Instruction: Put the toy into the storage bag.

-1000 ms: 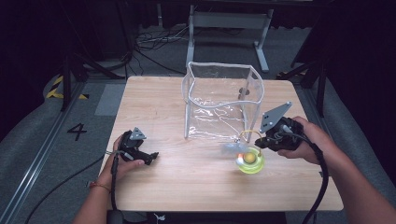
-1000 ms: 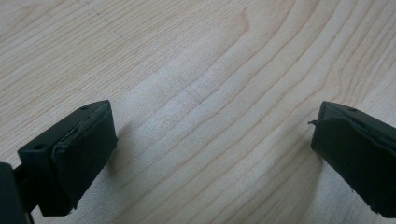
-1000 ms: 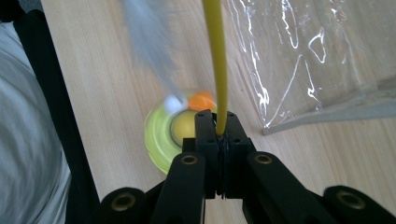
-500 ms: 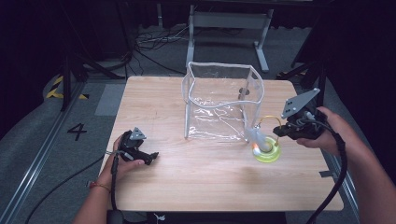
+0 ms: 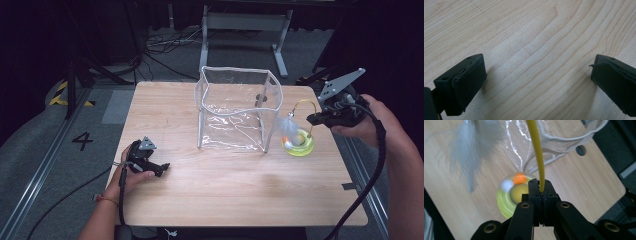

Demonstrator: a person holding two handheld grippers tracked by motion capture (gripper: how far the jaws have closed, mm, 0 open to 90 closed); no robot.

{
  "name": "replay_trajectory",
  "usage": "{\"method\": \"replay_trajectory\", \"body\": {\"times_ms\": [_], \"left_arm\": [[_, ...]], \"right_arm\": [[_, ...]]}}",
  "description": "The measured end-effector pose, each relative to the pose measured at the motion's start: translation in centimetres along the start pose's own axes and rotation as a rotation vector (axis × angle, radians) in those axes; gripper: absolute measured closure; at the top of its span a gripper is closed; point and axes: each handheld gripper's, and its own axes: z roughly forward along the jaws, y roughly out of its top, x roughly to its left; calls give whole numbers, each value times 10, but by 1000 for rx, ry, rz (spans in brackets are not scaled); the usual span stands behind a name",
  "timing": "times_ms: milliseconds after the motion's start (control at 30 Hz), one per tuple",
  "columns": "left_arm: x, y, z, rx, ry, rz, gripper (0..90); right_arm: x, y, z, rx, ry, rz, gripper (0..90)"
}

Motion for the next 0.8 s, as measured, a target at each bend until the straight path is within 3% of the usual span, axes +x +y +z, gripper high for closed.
{"method": "replay_trajectory", "body": {"times_ms": [533, 800], "left_arm": [[0, 0, 0, 0, 3, -2, 5], [-1, 0, 0, 2, 0, -5, 5]], "right_arm": [[-45, 38, -20, 2, -95, 42, 884], [-61, 50, -33, -33, -97, 61, 885]]}}
